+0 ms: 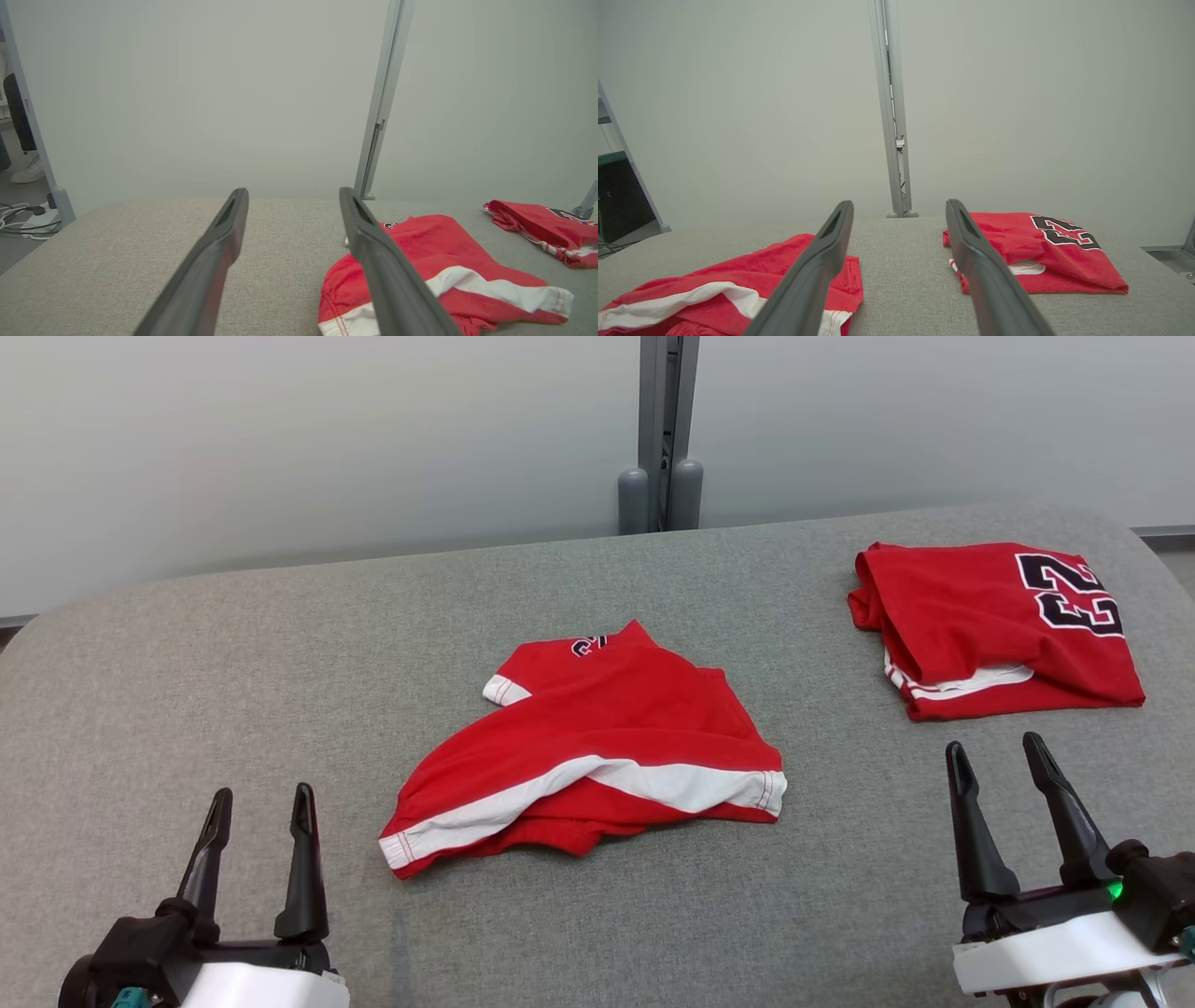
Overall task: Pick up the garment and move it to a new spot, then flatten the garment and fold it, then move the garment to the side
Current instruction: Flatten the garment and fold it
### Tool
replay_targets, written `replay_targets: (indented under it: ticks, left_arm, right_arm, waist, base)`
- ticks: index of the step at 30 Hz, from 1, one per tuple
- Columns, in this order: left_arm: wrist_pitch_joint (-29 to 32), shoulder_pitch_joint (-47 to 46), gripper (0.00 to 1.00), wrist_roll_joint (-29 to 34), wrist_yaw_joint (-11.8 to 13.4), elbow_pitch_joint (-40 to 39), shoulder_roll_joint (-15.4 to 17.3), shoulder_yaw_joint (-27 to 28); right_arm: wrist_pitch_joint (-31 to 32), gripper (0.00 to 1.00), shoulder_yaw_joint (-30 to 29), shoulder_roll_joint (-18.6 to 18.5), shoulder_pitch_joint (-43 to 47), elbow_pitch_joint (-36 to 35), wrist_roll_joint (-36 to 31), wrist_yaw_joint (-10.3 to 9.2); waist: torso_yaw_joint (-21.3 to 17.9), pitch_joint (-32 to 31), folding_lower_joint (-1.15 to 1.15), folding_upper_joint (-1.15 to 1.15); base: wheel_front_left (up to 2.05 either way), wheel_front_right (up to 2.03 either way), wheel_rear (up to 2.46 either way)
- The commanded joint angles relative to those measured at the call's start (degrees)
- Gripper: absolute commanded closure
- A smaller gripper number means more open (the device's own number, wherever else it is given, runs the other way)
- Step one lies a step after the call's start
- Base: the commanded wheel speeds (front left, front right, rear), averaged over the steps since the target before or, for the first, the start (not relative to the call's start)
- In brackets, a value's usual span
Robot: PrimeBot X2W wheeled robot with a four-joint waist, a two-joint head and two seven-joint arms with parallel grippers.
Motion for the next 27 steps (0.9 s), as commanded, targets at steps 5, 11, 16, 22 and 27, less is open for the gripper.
replay_targets:
  ticks: [5, 11, 16, 22, 27]
  left_arm:
    - [0.65, -0.26, 0.00, -2.20, -0.67, 3.44, -0.77, 0.83]
    - [8.08, -3.19, 0.00, -6.65, -2.30, 8.96, -1.10, -0.54]
    - [14.66, -6.08, 0.00, -8.20, -3.74, 11.08, -0.38, -2.56]
    - [20.16, -9.38, 0.00, -9.65, -5.27, 12.53, 0.26, -4.96]
    - [22.48, -10.80, 0.00, -11.51, -6.27, 13.05, 0.05, -6.93]
  right_arm:
    - [0.01, 0.00, 2.94, -1.08, -0.39, 3.45, 1.41, 0.01]
    - [2.81, 0.00, 12.45, -5.20, -7.99, 15.63, 10.75, 0.01]
    - [7.08, 0.00, 19.55, -7.04, -14.79, 23.45, 18.14, 0.01]
    - [10.11, 0.00, 26.31, -8.65, -21.46, 29.06, 25.74, 0.01]
    - [12.90, 0.00, 29.11, -8.93, -24.59, 32.37, 29.99, 0.01]
  waist:
    - [-0.04, 0.02, 0.00, -0.01]
    - [0.49, 1.73, 0.00, -0.01]
    - [2.35, 3.96, 0.00, -0.01]
    - [4.29, 6.94, 0.00, -0.01]
    - [5.38, 8.42, 0.00, -0.01]
  base:
    - [0.00, 0.00, 0.00]
    - [0.00, 0.00, 0.00]
    - [0.00, 0.00, 0.00]
    - [0.00, 0.00, 0.00]
    - [0.00, 0.00, 0.00]
